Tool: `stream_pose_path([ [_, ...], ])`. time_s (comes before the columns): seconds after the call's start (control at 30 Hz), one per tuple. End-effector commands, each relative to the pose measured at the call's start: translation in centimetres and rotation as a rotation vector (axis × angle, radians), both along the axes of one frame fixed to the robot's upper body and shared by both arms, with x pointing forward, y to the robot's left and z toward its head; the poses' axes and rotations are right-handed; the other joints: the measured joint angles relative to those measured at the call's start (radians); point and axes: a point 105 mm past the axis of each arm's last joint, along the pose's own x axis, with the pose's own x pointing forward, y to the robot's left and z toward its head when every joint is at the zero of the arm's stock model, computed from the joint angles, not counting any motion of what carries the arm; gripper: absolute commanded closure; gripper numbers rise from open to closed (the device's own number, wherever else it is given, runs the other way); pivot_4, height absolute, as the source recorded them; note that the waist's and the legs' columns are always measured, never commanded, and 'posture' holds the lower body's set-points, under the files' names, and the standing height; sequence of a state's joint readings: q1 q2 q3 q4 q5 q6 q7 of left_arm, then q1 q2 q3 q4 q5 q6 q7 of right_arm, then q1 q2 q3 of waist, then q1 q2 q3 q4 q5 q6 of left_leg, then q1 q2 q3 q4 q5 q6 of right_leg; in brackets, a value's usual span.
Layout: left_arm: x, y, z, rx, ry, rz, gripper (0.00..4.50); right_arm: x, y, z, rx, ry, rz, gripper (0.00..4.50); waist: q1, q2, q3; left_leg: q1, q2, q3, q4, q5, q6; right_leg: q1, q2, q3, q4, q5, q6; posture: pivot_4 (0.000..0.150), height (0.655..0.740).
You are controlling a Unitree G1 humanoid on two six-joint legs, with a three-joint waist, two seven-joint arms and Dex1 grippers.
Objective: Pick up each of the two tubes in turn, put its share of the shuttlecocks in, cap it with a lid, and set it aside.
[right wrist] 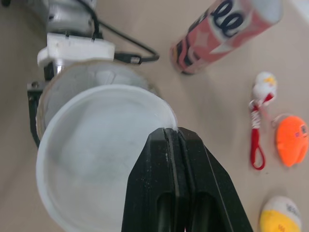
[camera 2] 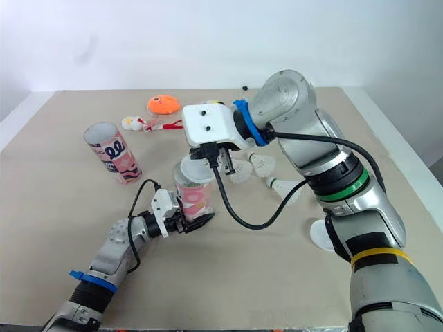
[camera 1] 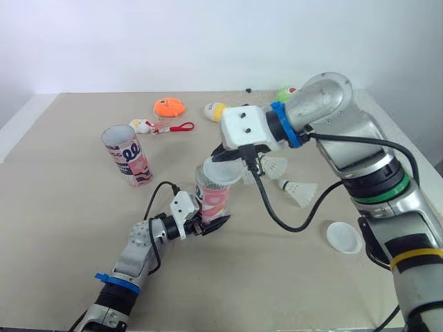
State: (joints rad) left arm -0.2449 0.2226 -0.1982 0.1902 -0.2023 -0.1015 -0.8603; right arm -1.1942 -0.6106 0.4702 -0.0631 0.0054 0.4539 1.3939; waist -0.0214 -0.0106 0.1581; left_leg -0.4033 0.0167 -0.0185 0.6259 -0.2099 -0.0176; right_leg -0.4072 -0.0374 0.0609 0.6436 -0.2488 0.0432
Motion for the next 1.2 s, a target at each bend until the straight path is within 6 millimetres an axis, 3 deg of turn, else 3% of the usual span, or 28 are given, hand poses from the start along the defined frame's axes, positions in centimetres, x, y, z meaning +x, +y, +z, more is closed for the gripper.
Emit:
stream_pose_path([
  [0.03,-0.8,0.5,-4.9,0.083,0.183,0.029,1.09,-0.7,0.9,0.8,0.004,-0.031,0.038,4.45,0.0,0.0,0.0,-0.001,0.0,-0.001,0.0,0.0,0.0,0.0,-0.001,-0.001,0.0,0.0,0.0,0.15,0.74],
  [0.37,-0.8,0.5,-4.9,0.079,0.185,0.032,1.09,-0.7,1.8,0.7,0.022,-0.038,0.052,4.45,0.0,0.0,0.0,-0.001,-0.002,-0.003,0.0,0.001,0.001,0.001,-0.002,-0.003,0.0,0.0,0.001,0.15,0.74],
  [0.73,-0.9,0.5,-4.9,0.078,0.187,0.031,1.09,-0.1,2.1,-1.1,0.073,-0.038,0.018,4.45,-0.001,0.001,-0.001,0.0,-0.003,-0.003,0.0,0.001,0.002,0.002,-0.001,-0.005,0.0,0.0,0.0,0.15,0.74],
  [1.2,-0.9,0.2,-5.0,0.08,0.189,0.018,1.09,-1.3,1.6,-2.7,0.156,-0.01,-0.018,4.45,-0.001,0.004,-0.004,0.001,-0.003,-0.003,0.0,0.001,0.002,0.004,-0.001,-0.005,0.0,-0.001,0.0,0.15,0.74],
])
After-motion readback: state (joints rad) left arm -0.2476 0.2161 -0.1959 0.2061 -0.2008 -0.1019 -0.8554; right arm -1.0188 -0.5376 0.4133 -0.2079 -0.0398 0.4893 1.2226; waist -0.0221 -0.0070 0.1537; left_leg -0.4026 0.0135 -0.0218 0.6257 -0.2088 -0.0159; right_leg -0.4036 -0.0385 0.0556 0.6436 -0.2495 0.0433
